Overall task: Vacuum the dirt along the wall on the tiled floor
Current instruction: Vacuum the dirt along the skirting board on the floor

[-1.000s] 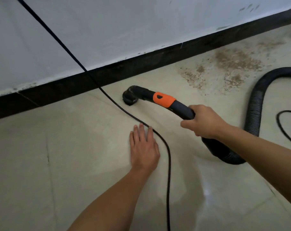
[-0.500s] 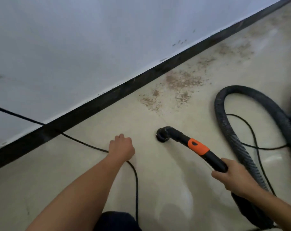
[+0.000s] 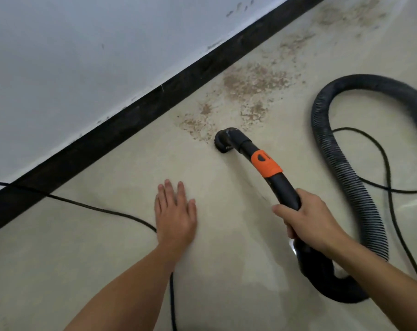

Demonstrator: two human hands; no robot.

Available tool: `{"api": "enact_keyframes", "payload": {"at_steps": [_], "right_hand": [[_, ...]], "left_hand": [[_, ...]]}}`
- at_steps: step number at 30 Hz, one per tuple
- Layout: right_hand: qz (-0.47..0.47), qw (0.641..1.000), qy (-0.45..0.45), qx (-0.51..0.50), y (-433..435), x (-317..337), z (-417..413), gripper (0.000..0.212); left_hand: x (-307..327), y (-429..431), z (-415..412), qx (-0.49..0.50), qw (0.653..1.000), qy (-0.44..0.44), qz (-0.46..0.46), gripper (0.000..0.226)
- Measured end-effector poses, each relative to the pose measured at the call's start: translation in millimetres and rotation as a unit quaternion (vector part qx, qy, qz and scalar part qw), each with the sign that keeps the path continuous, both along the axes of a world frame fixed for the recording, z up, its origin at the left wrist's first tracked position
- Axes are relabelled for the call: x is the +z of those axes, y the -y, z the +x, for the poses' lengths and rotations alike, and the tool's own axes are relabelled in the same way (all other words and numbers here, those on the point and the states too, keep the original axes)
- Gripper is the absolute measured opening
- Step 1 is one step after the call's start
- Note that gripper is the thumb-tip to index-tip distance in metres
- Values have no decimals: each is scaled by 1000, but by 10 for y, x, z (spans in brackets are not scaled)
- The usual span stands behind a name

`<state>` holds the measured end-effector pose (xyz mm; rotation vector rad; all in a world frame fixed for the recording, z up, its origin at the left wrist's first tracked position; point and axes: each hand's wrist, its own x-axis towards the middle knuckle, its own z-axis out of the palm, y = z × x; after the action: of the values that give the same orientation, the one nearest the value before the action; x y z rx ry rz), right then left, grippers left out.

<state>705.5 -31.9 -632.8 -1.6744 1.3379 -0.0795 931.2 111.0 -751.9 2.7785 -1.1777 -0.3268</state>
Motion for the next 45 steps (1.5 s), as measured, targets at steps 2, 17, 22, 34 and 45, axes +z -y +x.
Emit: {"api": "enact_keyframes", "payload": {"at_steps": [2,17,22,34,45], "right_hand": [[5,1000,-6,26,15,-45,76,19],[-46,998,-15,27,358,-214,717,14],[-33,998,-6,57,484,-254,1039,13],[-25,995,39,90,581,-326,1570,13],[-138,961,-79,227,682,-222,1578,22]], "left_hand": [[-30,14,2,5,1000,6,-5,68],[-102,32,39,-6,999,32,17,61],[-100,29,37,-1,1000,26,5,61],[-113,3,35,5,1000,24,-4,61],[-86,9,47,8,1000,16,-4,62]]}}
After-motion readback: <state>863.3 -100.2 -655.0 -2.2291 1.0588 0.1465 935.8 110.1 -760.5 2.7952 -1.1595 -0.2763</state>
